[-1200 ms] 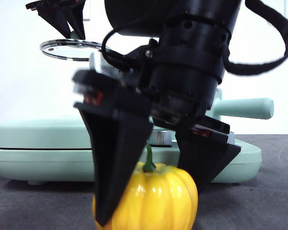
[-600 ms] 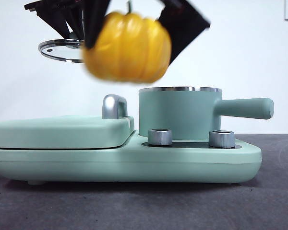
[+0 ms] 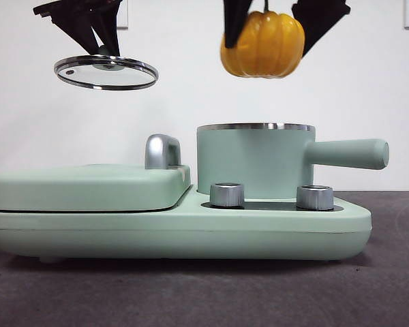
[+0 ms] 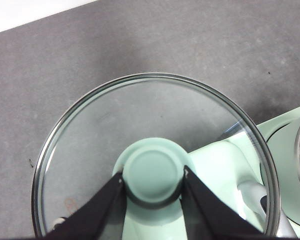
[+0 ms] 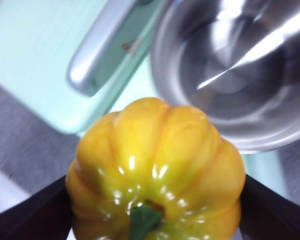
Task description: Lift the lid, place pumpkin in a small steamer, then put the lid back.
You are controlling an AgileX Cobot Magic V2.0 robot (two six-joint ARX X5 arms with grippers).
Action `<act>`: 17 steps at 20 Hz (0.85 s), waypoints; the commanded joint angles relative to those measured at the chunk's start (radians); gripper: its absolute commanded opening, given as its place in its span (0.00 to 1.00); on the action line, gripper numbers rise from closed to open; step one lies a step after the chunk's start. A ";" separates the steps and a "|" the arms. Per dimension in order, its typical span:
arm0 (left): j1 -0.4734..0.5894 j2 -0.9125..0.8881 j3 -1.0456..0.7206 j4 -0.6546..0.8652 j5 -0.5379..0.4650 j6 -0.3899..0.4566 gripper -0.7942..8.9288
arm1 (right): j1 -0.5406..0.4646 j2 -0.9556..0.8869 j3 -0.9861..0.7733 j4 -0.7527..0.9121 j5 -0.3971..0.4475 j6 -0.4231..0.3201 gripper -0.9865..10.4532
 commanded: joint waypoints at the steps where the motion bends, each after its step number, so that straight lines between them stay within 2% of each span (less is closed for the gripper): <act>1: -0.004 -0.009 0.032 0.024 0.003 -0.008 0.10 | -0.031 0.052 0.031 0.016 -0.001 -0.042 0.35; 7: -0.004 -0.009 0.032 0.023 0.003 -0.004 0.10 | -0.076 0.246 0.198 0.003 0.000 -0.093 0.35; 11: -0.004 -0.009 0.032 0.022 0.003 0.000 0.10 | -0.085 0.387 0.343 -0.029 0.066 -0.097 0.35; 17: -0.004 -0.009 0.032 0.013 0.003 0.014 0.10 | -0.103 0.468 0.367 -0.052 0.103 -0.097 0.35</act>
